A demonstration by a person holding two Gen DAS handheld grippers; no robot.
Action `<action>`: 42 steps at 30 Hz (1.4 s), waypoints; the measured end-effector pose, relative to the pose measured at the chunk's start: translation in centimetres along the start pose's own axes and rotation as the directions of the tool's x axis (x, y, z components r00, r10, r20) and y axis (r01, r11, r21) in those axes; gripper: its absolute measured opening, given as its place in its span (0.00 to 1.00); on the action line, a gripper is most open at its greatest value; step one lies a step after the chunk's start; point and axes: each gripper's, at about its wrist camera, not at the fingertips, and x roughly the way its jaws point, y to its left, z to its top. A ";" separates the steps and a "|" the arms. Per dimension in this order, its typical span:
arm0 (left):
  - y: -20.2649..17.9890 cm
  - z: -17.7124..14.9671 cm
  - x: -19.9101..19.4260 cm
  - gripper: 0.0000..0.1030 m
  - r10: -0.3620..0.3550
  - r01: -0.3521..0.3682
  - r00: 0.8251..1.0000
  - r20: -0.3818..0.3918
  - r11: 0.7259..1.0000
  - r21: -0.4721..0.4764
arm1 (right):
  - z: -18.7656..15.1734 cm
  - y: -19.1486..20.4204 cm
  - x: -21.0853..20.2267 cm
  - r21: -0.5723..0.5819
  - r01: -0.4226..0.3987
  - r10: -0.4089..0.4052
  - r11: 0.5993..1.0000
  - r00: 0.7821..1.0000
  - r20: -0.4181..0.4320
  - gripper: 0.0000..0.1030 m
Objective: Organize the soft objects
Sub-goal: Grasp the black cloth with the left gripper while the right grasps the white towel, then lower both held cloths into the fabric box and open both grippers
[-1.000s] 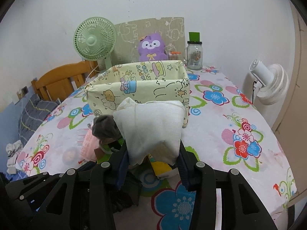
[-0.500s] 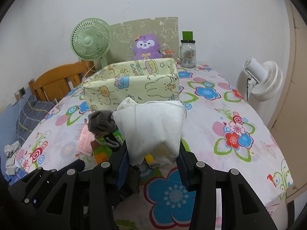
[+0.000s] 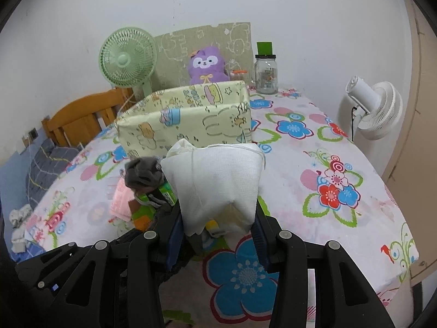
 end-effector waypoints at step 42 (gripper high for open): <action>2.7 13.2 -3.5 0.25 0.118 -0.117 0.973 0.198 0.993 -0.020 | 13.3 2.5 -4.3 -0.031 0.014 -0.007 0.999 0.977 0.211 0.47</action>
